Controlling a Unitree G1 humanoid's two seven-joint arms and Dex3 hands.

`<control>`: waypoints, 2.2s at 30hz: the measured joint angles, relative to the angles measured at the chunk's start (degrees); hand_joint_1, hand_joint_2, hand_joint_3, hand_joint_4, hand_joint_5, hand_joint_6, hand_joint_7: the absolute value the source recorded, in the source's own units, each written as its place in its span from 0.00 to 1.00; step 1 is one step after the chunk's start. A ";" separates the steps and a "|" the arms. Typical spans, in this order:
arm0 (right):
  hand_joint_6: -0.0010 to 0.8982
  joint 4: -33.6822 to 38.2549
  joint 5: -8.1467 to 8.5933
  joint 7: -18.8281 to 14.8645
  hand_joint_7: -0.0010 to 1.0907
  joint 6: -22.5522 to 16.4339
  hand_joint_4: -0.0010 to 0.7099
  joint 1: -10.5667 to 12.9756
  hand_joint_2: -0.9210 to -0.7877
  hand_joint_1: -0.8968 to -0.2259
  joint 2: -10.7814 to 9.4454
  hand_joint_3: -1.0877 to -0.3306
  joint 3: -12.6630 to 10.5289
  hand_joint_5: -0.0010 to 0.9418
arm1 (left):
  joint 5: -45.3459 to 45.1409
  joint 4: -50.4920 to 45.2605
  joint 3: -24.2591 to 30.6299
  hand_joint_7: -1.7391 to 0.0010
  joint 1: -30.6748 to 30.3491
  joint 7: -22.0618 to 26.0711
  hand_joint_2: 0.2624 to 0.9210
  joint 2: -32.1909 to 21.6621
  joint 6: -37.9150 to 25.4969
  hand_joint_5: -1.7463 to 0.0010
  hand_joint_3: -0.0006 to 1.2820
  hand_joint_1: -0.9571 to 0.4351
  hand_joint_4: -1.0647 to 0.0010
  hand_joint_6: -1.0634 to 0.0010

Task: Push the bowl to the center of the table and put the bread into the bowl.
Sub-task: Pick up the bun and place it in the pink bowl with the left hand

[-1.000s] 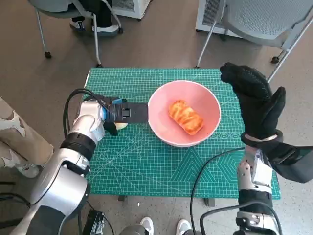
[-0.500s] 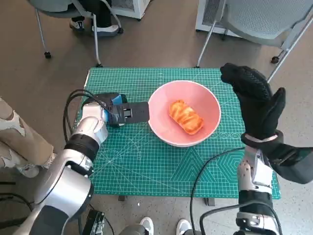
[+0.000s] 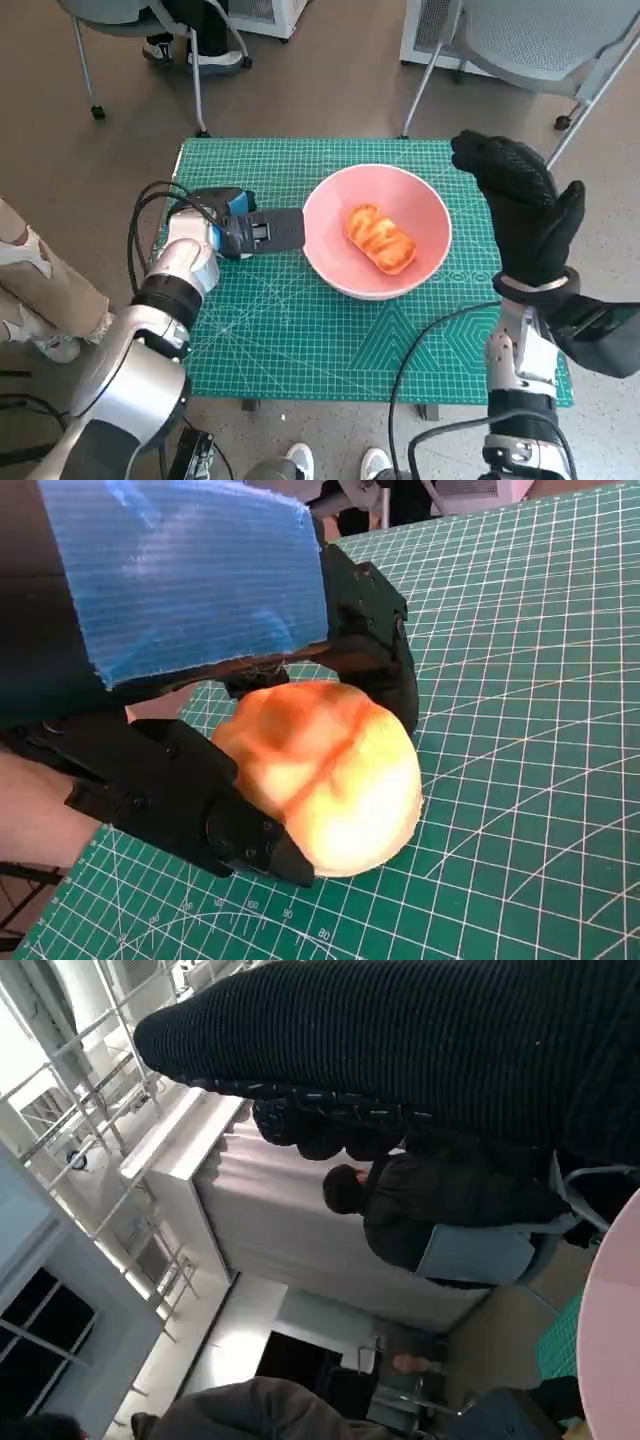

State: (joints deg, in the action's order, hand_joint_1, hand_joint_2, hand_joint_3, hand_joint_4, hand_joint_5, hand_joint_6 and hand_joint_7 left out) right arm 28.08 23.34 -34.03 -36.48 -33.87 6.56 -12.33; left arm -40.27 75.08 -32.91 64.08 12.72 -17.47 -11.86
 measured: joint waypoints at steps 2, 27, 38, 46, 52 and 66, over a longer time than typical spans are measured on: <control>0.08 0.00 0.00 0.00 0.49 0.00 0.34 0.00 0.00 0.39 0.00 0.46 0.01 0.00 | 0.04 -0.06 0.04 0.31 0.00 0.21 1.00 -0.12 0.22 0.38 0.04 0.69 0.33 0.40; 0.08 -0.58 0.45 -0.13 0.49 0.53 0.34 0.50 0.00 0.40 -0.03 0.46 0.05 0.00 | 2.46 -30.68 7.82 0.43 -4.01 3.96 0.96 -7.06 -3.35 0.30 0.06 0.69 0.30 0.35; 0.08 -0.68 0.43 -0.13 0.49 0.52 0.34 0.36 0.00 0.39 -0.06 0.46 0.08 0.00 | 2.45 -54.64 13.06 0.36 -12.08 3.96 0.98 -7.58 -4.67 0.37 0.03 0.69 0.27 0.39; 0.08 -0.68 0.37 -0.13 0.49 0.78 0.34 0.34 0.00 0.39 -0.14 0.46 0.34 0.00 | 2.31 -70.92 15.37 0.35 -16.25 5.03 0.99 -7.97 -4.58 0.37 0.02 0.69 0.27 0.39; 0.08 -0.80 0.38 -0.13 0.49 1.58 0.34 0.48 0.00 0.38 -0.18 0.46 0.71 0.00 | 1.82 -77.31 14.95 0.37 -15.51 8.90 1.00 -8.17 -4.70 0.35 0.03 0.69 0.28 0.40; 0.08 -1.14 0.31 -0.11 0.49 1.60 0.34 0.78 0.00 0.39 -0.25 0.46 1.16 0.00 | 0.41 -71.67 8.67 0.44 -13.21 10.23 1.00 -1.72 -1.92 0.27 0.04 0.69 0.33 0.37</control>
State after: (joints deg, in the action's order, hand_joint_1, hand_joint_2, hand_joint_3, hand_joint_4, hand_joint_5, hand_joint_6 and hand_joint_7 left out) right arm 26.93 23.65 -34.14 -34.88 -33.09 6.32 -11.17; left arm -39.86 3.41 -24.25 50.87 22.95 -19.19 -13.78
